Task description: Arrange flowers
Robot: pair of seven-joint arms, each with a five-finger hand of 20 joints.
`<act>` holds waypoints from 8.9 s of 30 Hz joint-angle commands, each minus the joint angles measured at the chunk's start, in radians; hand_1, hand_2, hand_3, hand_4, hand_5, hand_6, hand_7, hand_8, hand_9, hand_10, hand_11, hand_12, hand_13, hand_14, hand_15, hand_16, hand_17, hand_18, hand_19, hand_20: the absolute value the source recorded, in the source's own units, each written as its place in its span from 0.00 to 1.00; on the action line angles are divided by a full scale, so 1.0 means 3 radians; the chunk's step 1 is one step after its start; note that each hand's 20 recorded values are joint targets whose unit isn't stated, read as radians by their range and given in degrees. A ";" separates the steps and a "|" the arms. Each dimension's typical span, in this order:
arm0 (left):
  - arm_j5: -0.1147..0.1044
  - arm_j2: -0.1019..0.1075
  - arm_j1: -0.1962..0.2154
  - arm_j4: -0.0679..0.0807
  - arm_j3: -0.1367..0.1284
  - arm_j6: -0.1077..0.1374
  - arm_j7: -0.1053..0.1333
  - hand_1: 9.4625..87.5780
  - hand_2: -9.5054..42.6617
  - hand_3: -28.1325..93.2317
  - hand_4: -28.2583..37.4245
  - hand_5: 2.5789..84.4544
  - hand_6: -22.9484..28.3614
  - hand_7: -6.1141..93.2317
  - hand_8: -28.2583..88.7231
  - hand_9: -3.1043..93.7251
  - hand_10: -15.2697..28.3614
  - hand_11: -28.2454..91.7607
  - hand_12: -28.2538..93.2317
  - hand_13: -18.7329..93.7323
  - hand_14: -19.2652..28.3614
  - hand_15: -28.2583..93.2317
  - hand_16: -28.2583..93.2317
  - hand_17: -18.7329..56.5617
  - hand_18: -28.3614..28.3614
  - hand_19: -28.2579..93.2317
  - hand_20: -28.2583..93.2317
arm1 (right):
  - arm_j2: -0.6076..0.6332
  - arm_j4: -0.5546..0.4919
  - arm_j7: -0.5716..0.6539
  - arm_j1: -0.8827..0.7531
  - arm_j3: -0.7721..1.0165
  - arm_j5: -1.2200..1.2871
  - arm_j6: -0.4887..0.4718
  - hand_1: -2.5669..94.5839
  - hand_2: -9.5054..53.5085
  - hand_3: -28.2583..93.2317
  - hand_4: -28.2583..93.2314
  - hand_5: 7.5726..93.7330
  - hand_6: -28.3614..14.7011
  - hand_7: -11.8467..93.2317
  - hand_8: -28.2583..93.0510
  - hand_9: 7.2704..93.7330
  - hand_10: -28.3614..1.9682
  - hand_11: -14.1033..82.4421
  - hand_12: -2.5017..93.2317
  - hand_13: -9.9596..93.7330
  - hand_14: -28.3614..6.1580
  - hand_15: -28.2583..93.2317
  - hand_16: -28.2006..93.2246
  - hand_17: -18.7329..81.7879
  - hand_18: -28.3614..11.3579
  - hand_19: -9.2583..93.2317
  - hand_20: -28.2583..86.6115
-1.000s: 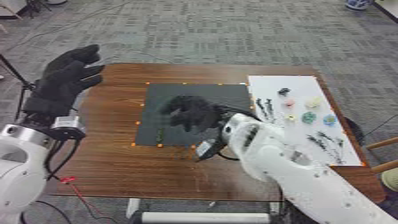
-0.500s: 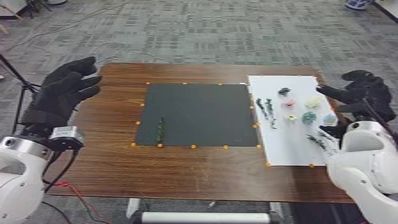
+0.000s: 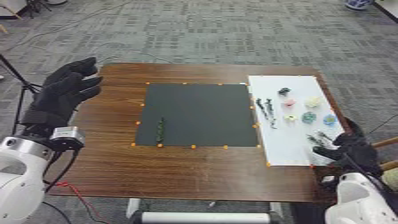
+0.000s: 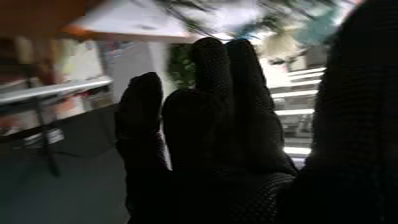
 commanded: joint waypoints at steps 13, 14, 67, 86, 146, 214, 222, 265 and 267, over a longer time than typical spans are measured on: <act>-0.0009 0.0006 0.0026 0.0004 -0.0015 -0.0020 -0.0026 0.23 0.04 0.80 0.00 0.26 0.49 0.36 0.12 0.20 0.59 0.50 0.34 0.26 0.69 0.63 0.17 0.13 0.84 0.57 0.33 | 0.0039 0.0185 0.0344 -0.0014 -0.0056 -0.0411 0.0332 0.45 0.00 0.79 0.00 0.53 0.63 0.54 0.09 0.52 0.49 0.70 0.41 0.67 0.53 0.92 0.53 0.48 0.22 0.87 0.66; -0.0002 0.0009 0.0025 0.0004 -0.0015 -0.0019 -0.0026 0.23 0.04 0.80 0.00 0.26 0.49 0.36 0.12 0.20 0.59 0.50 0.34 0.26 0.69 0.63 0.17 0.13 0.84 0.57 0.33 | 0.0037 0.0214 0.0356 -0.0004 -0.0062 -0.0436 0.0298 0.44 0.00 0.79 0.00 0.53 0.63 0.54 0.09 0.52 0.49 0.70 0.41 0.67 0.53 0.92 0.53 0.48 0.22 0.87 0.66; -0.0011 -0.0003 0.0177 -0.0080 -0.0289 0.0064 -0.0002 0.23 0.05 0.80 0.00 0.26 0.49 0.36 0.12 0.20 0.59 0.50 0.34 0.26 0.69 0.63 0.17 0.13 0.84 0.57 0.33 | 0.0279 0.0010 -0.0244 0.0714 -0.0483 0.0057 0.0712 0.53 0.00 0.94 0.03 0.73 0.61 0.66 0.23 0.89 0.76 0.51 0.69 0.83 0.69 0.87 0.55 0.55 0.24 0.88 0.66; -0.0010 0.0017 0.0032 -0.0006 -0.0159 0.0093 0.0023 0.22 0.04 0.80 0.00 0.26 0.49 0.36 0.13 0.20 0.59 0.50 0.34 0.26 0.69 0.63 0.17 0.13 0.84 0.56 0.33 | -0.0962 0.0754 -0.0458 0.3025 -0.2602 0.0468 0.0352 0.52 0.00 0.93 0.09 0.72 0.57 0.69 0.24 0.92 0.77 0.53 0.65 0.87 0.73 0.86 0.56 0.58 0.22 0.88 0.66; -0.0305 -0.0489 0.1078 -0.0147 -0.0859 0.0163 0.0140 0.20 0.00 0.79 0.00 0.24 0.49 0.35 0.13 0.19 0.58 0.48 0.35 0.25 0.68 0.61 0.18 0.12 0.85 0.55 0.33 | -0.0040 0.0262 -0.1815 0.2159 -0.1915 0.1007 -0.0274 0.32 0.22 1.00 0.16 0.47 0.68 0.34 0.12 0.46 0.43 0.63 0.66 0.56 0.36 0.88 0.62 0.41 0.16 0.83 0.69; -0.0165 -0.0443 0.0985 -0.0193 -0.0748 0.0103 0.0078 0.19 0.01 0.80 0.00 0.25 0.49 0.35 0.13 0.19 0.59 0.48 0.36 0.25 0.68 0.62 0.18 0.12 0.85 0.55 0.34 | 0.0285 0.0551 -0.0883 0.2687 -0.2266 0.0310 0.0169 0.29 0.03 0.96 0.02 0.51 0.66 0.46 0.10 0.42 0.43 0.80 0.58 0.53 0.36 0.90 0.58 0.41 0.18 0.83 0.69; -0.0184 -0.0442 0.0991 -0.0195 -0.0736 0.0128 0.0089 0.19 0.01 0.80 0.00 0.25 0.49 0.35 0.13 0.19 0.59 0.48 0.36 0.25 0.68 0.62 0.18 0.12 0.85 0.55 0.34 | 0.0276 0.0589 -0.0501 0.2487 -0.2031 0.0360 -0.0064 0.59 0.00 0.14 0.19 0.48 0.56 0.65 0.07 0.48 0.44 0.83 0.65 0.60 0.42 0.90 0.59 0.45 0.20 0.88 0.70; -0.0183 -0.0400 0.0977 -0.0174 -0.0759 0.0066 0.0097 0.19 0.05 0.80 0.00 0.25 0.49 0.35 0.13 0.19 0.59 0.49 0.35 0.25 0.69 0.62 0.18 0.11 0.85 0.55 0.34 | 0.0246 0.0982 -0.0460 0.2924 -0.2614 0.0538 -0.0605 0.35 0.00 0.90 0.00 0.59 0.64 0.66 0.32 0.63 0.52 0.82 0.67 0.69 0.46 0.90 0.66 0.50 0.16 0.92 0.71; -0.0176 -0.0409 0.0986 -0.0178 -0.0764 0.0066 0.0097 0.19 0.05 0.80 0.00 0.25 0.49 0.35 0.13 0.19 0.59 0.48 0.35 0.25 0.68 0.62 0.18 0.11 0.85 0.56 0.34 | 0.0235 0.0983 -0.0486 0.2924 -0.2611 0.0543 -0.0615 0.37 0.00 0.89 0.00 0.59 0.64 0.67 0.32 0.63 0.53 0.82 0.66 0.69 0.46 0.90 0.66 0.50 0.16 0.92 0.71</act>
